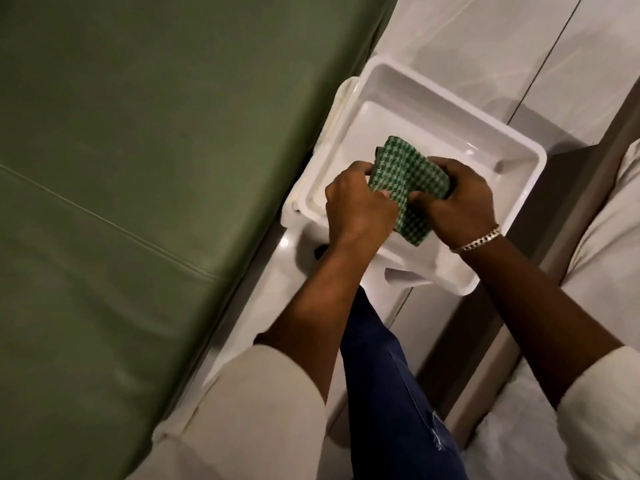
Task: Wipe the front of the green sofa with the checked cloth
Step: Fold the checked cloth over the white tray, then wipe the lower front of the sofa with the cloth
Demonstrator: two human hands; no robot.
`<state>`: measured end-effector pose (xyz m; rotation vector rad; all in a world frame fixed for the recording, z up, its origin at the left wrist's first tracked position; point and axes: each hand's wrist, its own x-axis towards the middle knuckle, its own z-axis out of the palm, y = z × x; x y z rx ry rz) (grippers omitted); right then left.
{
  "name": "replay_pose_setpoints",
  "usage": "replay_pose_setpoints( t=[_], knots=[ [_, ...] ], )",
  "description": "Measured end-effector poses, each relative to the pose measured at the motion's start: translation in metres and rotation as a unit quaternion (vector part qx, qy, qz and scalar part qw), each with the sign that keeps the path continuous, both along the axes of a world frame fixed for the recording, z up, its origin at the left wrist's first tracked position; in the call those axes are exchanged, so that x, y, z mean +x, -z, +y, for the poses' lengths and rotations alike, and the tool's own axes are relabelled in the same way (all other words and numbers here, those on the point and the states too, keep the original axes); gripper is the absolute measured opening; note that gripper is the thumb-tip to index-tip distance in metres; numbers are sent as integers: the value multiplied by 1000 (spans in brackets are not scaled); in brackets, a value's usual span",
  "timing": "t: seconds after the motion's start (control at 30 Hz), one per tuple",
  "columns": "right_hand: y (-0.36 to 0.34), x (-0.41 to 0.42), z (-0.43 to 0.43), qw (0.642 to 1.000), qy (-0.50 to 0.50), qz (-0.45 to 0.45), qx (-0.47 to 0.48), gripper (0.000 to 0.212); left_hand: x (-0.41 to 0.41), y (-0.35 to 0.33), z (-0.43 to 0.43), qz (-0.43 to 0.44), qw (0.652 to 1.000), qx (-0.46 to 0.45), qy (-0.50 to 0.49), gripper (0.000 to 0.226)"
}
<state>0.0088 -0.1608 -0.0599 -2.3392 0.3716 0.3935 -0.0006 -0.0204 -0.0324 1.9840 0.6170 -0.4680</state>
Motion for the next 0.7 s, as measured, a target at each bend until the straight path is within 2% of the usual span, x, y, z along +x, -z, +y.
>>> replay_pose_setpoints(
  t=[0.1,0.23,0.33,0.5,0.57,0.63,0.7],
  knots=[
    [-36,-31,17,991,61,-3,123,38,-34,-21,28,-40,998,-43,8,33],
    [-71,-90,49,971,69,-3,228,18,-87,-38,77,-67,992,-91,58,37],
    [-65,-144,78,951,81,26,297,17,-131,-36,114,-78,990,-68,91,32],
    [9,-231,131,925,64,146,346,46,-207,13,165,-56,989,-59,127,30],
    [44,-264,152,918,69,166,353,40,-236,41,179,-53,986,-52,150,30],
    [84,-293,169,917,77,173,350,33,-261,69,196,-97,973,16,207,35],
    [125,-316,182,920,80,166,347,27,-284,94,216,-142,941,129,278,48]
  ],
)
